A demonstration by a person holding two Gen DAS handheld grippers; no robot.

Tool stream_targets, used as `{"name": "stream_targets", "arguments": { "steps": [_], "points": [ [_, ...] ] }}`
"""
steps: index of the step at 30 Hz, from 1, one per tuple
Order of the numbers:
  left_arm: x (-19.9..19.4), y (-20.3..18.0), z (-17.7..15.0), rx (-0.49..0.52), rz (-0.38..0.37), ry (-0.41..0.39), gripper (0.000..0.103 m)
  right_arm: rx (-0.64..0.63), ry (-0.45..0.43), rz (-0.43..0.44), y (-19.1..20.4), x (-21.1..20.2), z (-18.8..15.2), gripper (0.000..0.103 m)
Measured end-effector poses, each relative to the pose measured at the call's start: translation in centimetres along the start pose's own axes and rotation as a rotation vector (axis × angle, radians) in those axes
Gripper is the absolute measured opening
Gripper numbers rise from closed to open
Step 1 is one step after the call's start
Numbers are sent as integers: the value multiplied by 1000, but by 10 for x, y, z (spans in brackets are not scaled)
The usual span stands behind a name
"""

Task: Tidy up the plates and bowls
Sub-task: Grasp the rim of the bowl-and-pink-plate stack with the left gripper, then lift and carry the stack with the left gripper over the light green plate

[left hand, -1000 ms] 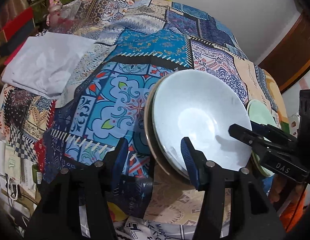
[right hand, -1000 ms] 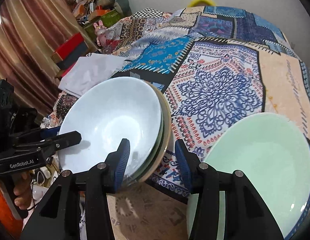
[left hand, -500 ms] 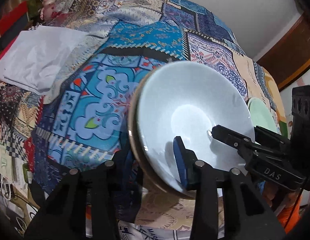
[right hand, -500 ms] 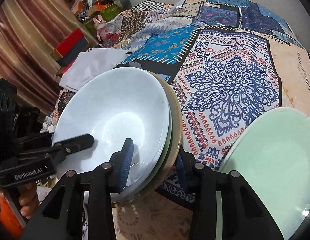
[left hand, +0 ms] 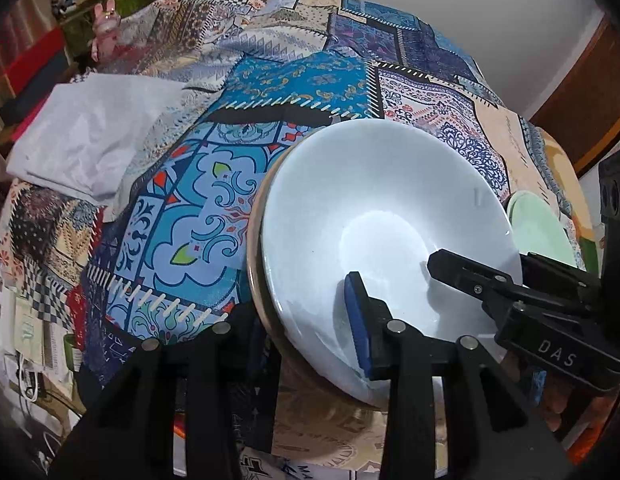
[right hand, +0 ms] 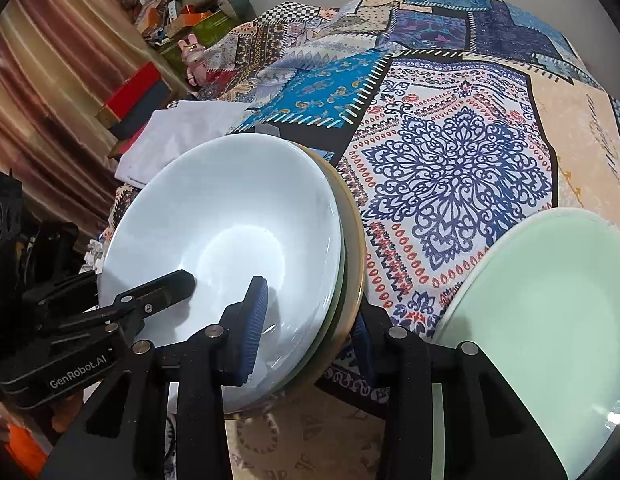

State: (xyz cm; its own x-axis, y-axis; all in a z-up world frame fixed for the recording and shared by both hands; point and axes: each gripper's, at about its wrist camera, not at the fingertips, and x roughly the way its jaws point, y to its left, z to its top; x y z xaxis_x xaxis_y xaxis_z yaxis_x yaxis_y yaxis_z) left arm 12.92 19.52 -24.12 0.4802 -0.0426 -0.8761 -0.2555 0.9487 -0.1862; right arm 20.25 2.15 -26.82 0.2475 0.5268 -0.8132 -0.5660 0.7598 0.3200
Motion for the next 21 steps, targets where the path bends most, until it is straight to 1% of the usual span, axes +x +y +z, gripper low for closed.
{"name": "stream_targets", "arguments": {
  "steps": [9, 21],
  "points": [
    [-10, -10, 5, 0, -9, -15, 36, 28, -21, -5, -6, -14, 0, 36],
    [-36, -49, 15, 64, -41, -61, 36, 38, -101, -44, -22, -62, 1, 34]
  ]
}}
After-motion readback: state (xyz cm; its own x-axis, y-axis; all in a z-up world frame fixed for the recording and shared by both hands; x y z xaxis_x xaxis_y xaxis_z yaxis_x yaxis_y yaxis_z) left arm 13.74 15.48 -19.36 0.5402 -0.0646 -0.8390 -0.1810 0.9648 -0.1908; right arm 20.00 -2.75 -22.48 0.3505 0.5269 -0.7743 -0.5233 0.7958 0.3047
